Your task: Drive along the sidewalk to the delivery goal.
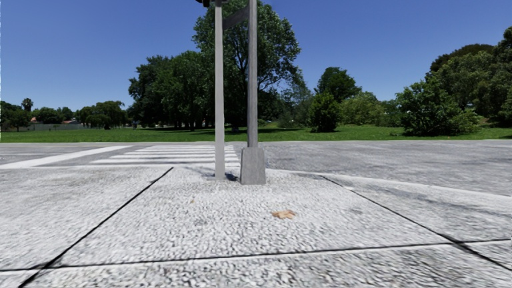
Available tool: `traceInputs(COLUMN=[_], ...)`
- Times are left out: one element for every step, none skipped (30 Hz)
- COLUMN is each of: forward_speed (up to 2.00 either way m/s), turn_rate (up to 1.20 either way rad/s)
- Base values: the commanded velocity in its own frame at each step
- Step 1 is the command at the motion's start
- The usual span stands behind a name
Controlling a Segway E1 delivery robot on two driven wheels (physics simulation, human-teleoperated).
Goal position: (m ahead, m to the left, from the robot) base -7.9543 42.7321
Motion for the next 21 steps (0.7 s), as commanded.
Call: traceInputs(forward_speed=[1.2,1.2,1.2,1.2,1.2,1.2,1.2,1.2,1.2,1.2,1.2,1.2,1.2,1.2,1.2,1.2,1.2,1.2,1.2,1.2,1.2], turn_rate=[0.74,0.82,0.84,0.85,0.85,0.85,0.86,0.86,0.86,0.79,0.34,0.34,0.18,0.07,0.02,0.01,0.01,0.0,0.0,0.0,0.0])
